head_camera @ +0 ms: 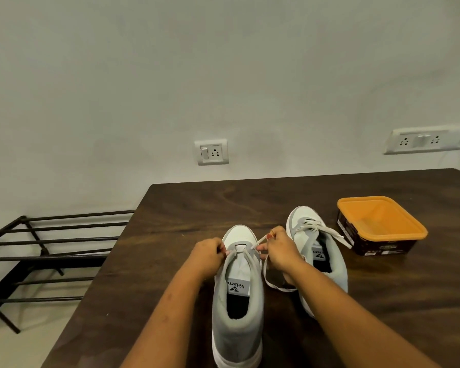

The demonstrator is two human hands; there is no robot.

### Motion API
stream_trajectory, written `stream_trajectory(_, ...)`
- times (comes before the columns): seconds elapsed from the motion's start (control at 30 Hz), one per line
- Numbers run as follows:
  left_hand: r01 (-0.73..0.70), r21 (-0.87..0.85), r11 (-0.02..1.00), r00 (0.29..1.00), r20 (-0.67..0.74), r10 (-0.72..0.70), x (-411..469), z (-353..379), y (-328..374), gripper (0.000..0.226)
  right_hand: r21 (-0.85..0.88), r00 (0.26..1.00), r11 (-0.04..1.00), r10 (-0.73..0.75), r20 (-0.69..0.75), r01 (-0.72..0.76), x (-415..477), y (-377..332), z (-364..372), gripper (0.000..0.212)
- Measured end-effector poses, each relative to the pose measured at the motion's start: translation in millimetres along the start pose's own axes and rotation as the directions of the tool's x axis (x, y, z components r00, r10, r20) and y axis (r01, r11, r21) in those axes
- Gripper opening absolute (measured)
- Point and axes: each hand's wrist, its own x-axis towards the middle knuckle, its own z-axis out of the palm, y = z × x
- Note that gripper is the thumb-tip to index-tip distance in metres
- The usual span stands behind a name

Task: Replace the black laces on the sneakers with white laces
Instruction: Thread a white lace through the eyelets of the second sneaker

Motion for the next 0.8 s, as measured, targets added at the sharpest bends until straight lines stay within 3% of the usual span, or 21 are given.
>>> stream_trajectory(0.13,0.017,0.06,0.998,0.997,-0.079,-0.012,-0.6,2.2,1.4,0.016,0.024,0.998,0.999,0.022,0.052,-0.023,1.8,1.3,3.1,0.02)
stream_trajectory(0.27,0.056,-0.138,0.989,0.958,-0.271,-0.092,1.4,-4.1,6.5,0.01,-0.042,0.991,0.999,0.007,0.131,-0.001,-5.2,-12.4,-5.7,0.024)
stream_trajectory(0.33,-0.019,-0.141,0.99,0.954,-0.3,-0.024,3.2,-5.9,8.1,0.012,-0.001,0.984,1.0,-0.019,0.175,0.02,-12.0,-25.1,-13.7,0.03)
stream_trajectory(0.43,-0.18,-0.158,0.971,0.951,-0.279,0.13,-0.2,-7.1,20.8,0.011,0.122,0.966,0.988,-0.116,0.231,0.09,-24.5,-47.7,-26.0,0.018)
stream_trajectory(0.53,-0.34,-0.237,0.91,0.928,-0.239,0.284,-8.4,-4.4,44.5,0.028,0.268,0.905,0.95,-0.248,0.346,0.158,-39.3,-67.9,-35.2,0.013)
stream_trajectory(0.63,-0.384,-0.285,0.878,0.917,-0.23,0.327,-13.5,0.2,63.0,0.017,0.303,0.861,0.93,-0.323,0.392,0.211,-46.3,-75.9,-44.2,0.014)
stream_trajectory(0.7,-0.403,-0.35,0.846,0.902,-0.307,0.303,-15.8,-1.7,69.4,0.025,0.167,0.869,0.937,-0.347,0.352,0.307,-40.8,-72.7,-52.9,0.017)
stream_trajectory(0.8,-0.431,-0.593,0.68,0.88,-0.443,0.171,-21.0,-11.5,76.2,0.037,-0.323,0.884,0.835,-0.351,0.309,0.445,-27.1,-56.8,-66.1,0.024)
